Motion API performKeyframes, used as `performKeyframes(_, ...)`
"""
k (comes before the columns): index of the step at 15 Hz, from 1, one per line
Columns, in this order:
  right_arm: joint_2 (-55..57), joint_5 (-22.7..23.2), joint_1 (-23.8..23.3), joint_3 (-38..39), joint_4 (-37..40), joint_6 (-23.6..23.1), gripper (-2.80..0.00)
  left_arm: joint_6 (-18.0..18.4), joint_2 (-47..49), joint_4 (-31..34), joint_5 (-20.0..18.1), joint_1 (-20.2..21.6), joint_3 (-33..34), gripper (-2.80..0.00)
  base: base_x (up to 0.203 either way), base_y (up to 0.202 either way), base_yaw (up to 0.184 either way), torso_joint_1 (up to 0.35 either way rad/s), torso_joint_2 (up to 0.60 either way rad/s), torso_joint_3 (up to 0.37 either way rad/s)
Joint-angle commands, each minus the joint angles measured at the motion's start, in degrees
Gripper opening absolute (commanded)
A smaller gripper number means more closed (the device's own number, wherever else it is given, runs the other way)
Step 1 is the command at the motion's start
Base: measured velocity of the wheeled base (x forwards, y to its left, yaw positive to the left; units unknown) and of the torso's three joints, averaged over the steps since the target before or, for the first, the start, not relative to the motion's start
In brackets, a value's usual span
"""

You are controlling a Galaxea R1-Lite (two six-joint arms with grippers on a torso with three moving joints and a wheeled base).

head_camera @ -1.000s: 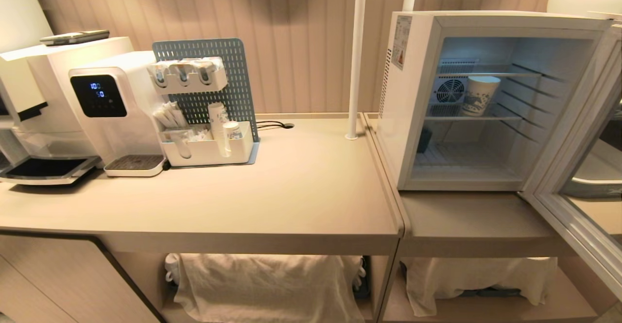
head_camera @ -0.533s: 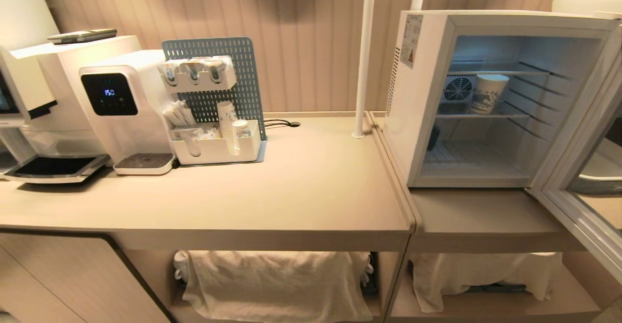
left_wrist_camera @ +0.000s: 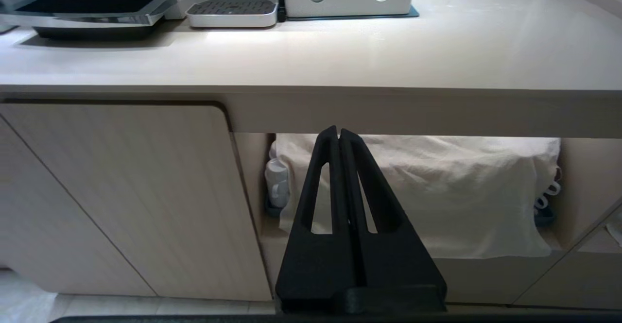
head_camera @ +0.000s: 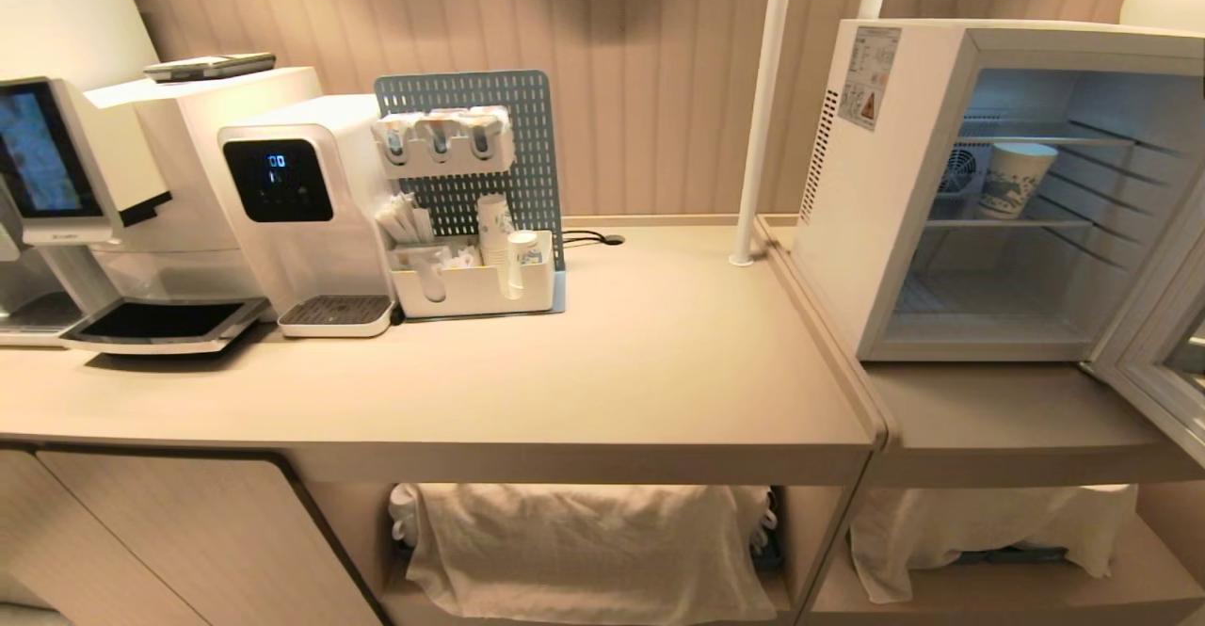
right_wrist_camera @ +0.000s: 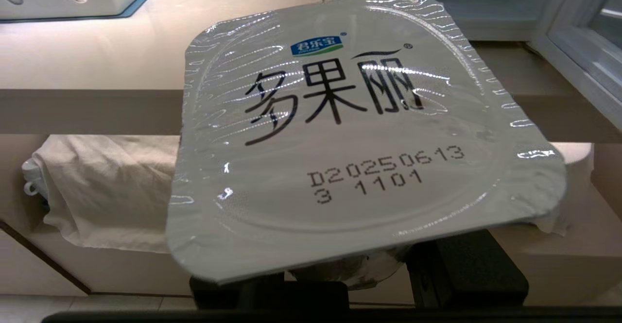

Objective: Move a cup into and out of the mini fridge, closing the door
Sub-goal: Place the yoghurt on the table

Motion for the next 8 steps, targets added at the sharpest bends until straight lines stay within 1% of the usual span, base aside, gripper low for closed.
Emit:
performKeyframes(1,0.14,-0.01,0.04,0.00,0.03,-0.01,-2.80,-0.02,0.06,-0.01,-0.01,0.02,0.00,-2.80,0.000,0.195,-0.003,-0.002,0.00,0.002)
performKeyframes(8,0.14,-0.01,0.04,0.00,0.03,-0.01,-2.80,-0.11,0.06,-0.01,-0.01,0.02,0.00,-2.80,0.000,0.192,0.001,0.004,0.00,0.003)
